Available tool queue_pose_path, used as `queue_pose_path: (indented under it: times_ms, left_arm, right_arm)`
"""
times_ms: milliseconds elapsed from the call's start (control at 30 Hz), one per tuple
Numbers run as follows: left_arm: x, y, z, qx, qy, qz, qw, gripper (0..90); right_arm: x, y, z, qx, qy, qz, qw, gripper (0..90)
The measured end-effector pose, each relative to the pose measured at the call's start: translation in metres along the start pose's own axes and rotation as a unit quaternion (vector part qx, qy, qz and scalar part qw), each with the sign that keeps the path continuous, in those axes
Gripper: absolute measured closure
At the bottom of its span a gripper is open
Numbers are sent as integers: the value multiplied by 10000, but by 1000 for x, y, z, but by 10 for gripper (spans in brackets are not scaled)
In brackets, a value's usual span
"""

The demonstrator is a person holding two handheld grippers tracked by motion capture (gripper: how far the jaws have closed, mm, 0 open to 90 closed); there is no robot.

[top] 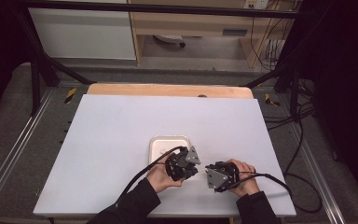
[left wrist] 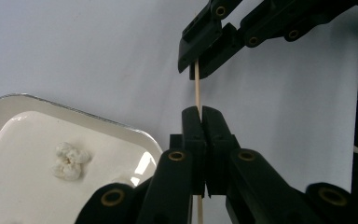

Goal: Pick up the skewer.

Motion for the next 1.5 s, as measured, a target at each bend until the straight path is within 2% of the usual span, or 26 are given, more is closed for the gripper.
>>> queue_pose_path:
  times_ms: [33, 67, 433, 467, 533, 567, 633, 700, 733, 767, 900, 1000, 1100, 1167, 1300, 1500]
  left_arm:
    - [0, 0, 0, 0, 0, 0, 10000, 889]
    - [0, 0, 0, -10, -3, -10, 10000, 889]
    - [-1, -1, 2, -83, -49, 43, 9999, 885]
    - [-2, 0, 3, -77, -60, 103, 9999, 876]
    - [-3, -1, 4, -34, -60, 118, 9999, 812]
    - [-4, -1, 4, -37, -58, 160, 9998, 812]
    - [-6, -2, 6, -41, -65, 298, 9995, 745]
    - [-8, -3, 8, -43, -84, 427, 9990, 722]
    - [-10, -3, 8, -57, -101, 561, 9984, 716]
    - [-10, -3, 8, -57, -101, 561, 9984, 716]
    - [-16, 0, 7, -124, -125, 904, 9957, 754]
    - [-18, 4, 4, -166, -118, 1048, 9943, 807]
    - [-17, 7, 1, -199, -52, 1104, 9937, 855]
    - [-17, 9, 1, -138, 8, 1152, 9932, 878]
    - [-18, 10, 0, -141, 34, 1198, 9927, 884]
    - [-19, 8, 0, -38, 88, 1191, 9928, 887]
  right_arm:
    - [0, 0, 0, 0, 0, 0, 10000, 841]
    - [-1, 0, -2, -52, -108, 39, 9999, 855]
    - [1, -2, 1, -6, -306, 83, 9995, 889]
    - [2, -2, 2, 21, -402, 152, 9991, 890]
    - [2, -2, 1, 42, -448, 217, 9988, 890]
    - [2, -2, 1, 42, -448, 217, 9988, 890]
    - [1, -1, 1, 49, -528, 330, 9980, 890]
    - [1, 0, 0, 50, -573, 379, 9976, 890]
    - [1, 0, 1, 49, -569, 412, 9975, 890]
    - [1, 0, 0, 42, -584, 426, 9974, 890]
    - [1, 0, 0, 56, -636, 461, 9969, 890]
    - [3, 0, -1, 41, -704, 464, 9964, 890]
    - [6, 0, -2, 41, -776, 436, 9960, 890]
    - [6, 0, -1, 46, -750, 439, 9962, 890]
    - [7, -1, -1, 42, -813, 427, 9958, 889]
    - [9, -1, -1, 19, -800, 362, 9961, 883]
Point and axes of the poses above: each handheld gripper's, and its own axes: y roughly forward along the jaws, x roughly out of its top, z roughly to its left, the point moved 9 cm from there along y, roughly forward along the jaws, and after that the axes turned 2 degrees about x, right-handed, at the moved point
